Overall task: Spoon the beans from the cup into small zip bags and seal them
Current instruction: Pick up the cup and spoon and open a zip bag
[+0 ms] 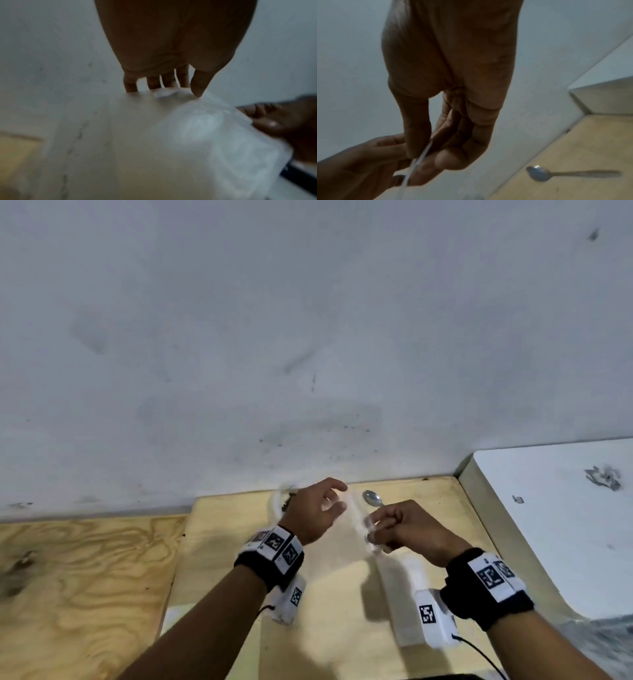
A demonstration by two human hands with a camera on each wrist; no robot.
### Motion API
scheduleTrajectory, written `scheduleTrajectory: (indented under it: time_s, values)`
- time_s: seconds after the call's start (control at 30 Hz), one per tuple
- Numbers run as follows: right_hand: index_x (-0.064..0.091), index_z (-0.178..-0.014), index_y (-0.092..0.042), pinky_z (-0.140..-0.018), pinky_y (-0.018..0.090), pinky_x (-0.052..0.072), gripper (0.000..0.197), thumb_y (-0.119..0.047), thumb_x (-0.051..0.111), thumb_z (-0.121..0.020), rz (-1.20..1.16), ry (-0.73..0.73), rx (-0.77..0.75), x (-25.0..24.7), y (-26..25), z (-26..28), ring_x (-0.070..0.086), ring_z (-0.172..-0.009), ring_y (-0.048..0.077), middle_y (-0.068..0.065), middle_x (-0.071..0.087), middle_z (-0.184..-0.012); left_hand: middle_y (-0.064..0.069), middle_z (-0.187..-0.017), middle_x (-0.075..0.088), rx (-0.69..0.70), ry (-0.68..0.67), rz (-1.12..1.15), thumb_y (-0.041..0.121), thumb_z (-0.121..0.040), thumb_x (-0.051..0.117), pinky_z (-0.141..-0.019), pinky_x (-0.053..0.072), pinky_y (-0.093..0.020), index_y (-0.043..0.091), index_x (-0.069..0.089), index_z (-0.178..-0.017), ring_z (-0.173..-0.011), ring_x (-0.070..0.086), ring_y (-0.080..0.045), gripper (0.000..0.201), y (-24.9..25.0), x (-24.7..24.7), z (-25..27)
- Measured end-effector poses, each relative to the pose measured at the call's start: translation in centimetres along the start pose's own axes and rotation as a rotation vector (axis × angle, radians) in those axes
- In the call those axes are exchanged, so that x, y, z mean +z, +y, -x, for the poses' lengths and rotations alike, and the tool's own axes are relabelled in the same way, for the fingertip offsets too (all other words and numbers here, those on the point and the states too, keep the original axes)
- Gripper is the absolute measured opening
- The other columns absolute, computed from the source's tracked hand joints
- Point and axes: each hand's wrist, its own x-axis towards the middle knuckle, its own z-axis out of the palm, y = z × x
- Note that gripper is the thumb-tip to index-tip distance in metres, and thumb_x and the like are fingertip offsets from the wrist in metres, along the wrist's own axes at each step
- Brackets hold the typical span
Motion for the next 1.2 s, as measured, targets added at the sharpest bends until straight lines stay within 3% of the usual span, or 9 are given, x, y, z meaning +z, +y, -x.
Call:
scheduleTrajectory:
  time_s: [0.07, 0.17, 0.3, 0.4, 0.53, 0.73, 0.83, 1.0, 1.2]
  values:
    - [0.072, -0.088, 0.003, -0.053, 0.023, 0.049, 0.018, 0.009, 0.078, -0.072, -0.027, 0.054, -0.014, 2.2, -1.0, -0.7, 0.062, -0.060, 0.024, 0.022, 0.069, -0.070, 0.016, -0.090, 0.058, 0.082, 0.261, -0.288, 0.047, -0.077, 0.065, -0.079, 0.037, -0.030, 0.032, 0.061, -0.102, -0.086, 0.054, -0.005, 0.029, 0.0, -1.6, 1.2]
    - [0.072, -0.082, 0.000, -0.052, 0.022, 0.044, 0.020, 0.007, 0.083, -0.067, -0.041, 0.131, -0.093, 5.3, -1.8, -1.5, 0.059, -0.057, 0.023, 0.019, 0.068, -0.063, 0.010, -0.067, 0.064, 0.093, 0.411, -0.082, 0.047, -0.075, 0.075, -0.066, 0.046, -0.024, 0.022, 0.064, -0.072, -0.066, 0.060, -0.006, 0.027, 0.2, -2.3, 2.8]
    - [0.071, -0.069, -0.013, -0.052, 0.018, 0.045, 0.020, 0.002, 0.084, -0.070, 0.000, 0.083, -0.171, 8.5, -2.0, -2.4, 0.057, -0.054, 0.012, 0.004, 0.063, -0.058, -0.001, -0.061, 0.068, -0.135, 0.388, 0.301, 0.026, -0.078, 0.080, -0.061, 0.055, -0.026, 0.006, 0.066, -0.072, -0.058, 0.065, -0.010, 0.025, -0.7, -2.1, 3.9]
    - [0.069, -0.066, -0.018, -0.060, 0.026, 0.054, 0.019, -0.012, 0.081, -0.080, 0.025, 0.018, -0.158, 9.4, -1.7, -2.9, 0.063, -0.071, 0.016, 0.016, 0.068, -0.077, -0.016, -0.066, 0.069, -0.236, 0.356, 0.504, 0.017, -0.082, 0.076, -0.067, 0.060, -0.043, -0.001, 0.066, -0.075, -0.062, 0.069, -0.024, 0.021, -1.9, -2.2, 4.2]
    - [0.069, -0.072, -0.014, -0.070, 0.035, 0.059, 0.016, -0.016, 0.078, -0.085, -0.058, -0.055, -0.096, 8.8, -1.3, -3.6, 0.064, -0.079, 0.016, 0.010, 0.065, -0.079, -0.024, -0.080, 0.072, -0.279, 0.279, 0.679, 0.009, -0.086, 0.071, -0.069, 0.060, -0.037, -0.010, 0.065, -0.082, -0.073, 0.071, -0.031, 0.020, -2.4, -2.7, 4.5]
    - [0.066, -0.075, -0.008, -0.078, 0.047, 0.061, 0.013, -0.009, 0.072, -0.087, -0.125, -0.160, 0.024, 7.3, -1.5, -4.2, 0.067, -0.094, 0.014, 0.005, 0.068, -0.086, -0.008, -0.070, 0.072, -0.241, 0.132, 0.630, 0.009, -0.086, 0.071, -0.063, 0.060, -0.032, -0.002, 0.065, -0.080, -0.069, 0.071, -0.022, 0.014, -3.0, -2.9, 3.8]
    - [0.065, -0.070, -0.008, -0.076, 0.051, 0.061, 0.018, -0.002, 0.069, -0.086, -0.128, -0.134, 0.036, 7.0, -1.5, -4.6, 0.067, -0.094, 0.020, 0.012, 0.068, -0.089, -0.012, -0.072, 0.071, -0.225, 0.096, 0.563, 0.007, -0.085, 0.072, -0.061, 0.059, -0.031, -0.002, 0.067, -0.079, -0.067, 0.071, -0.021, 0.011, -3.4, -2.9, 3.3]
    - [0.065, -0.061, -0.011, -0.074, 0.048, 0.062, 0.024, 0.003, 0.073, -0.078, 0.034, -0.081, -0.042, 6.7, -1.9, -5.0, 0.070, -0.083, 0.021, 0.014, 0.071, -0.079, -0.007, -0.071, 0.072, -0.265, 0.090, 0.525, 0.008, -0.086, 0.071, -0.061, 0.059, -0.031, -0.004, 0.067, -0.085, -0.068, 0.071, -0.022, 0.012, -3.2, -2.7, 2.7]
    - [0.071, -0.069, -0.012, -0.076, 0.044, 0.059, 0.016, -0.003, 0.079, -0.080, 0.109, -0.166, -0.037, 6.4, -2.6, -5.6, 0.070, -0.078, 0.014, 0.005, 0.074, -0.076, -0.003, -0.062, 0.069, -0.239, 0.083, 0.424, 0.003, -0.084, 0.067, -0.062, 0.061, -0.038, 0.012, 0.068, -0.071, -0.060, 0.069, -0.022, 0.016, -2.4, -2.7, 2.2]
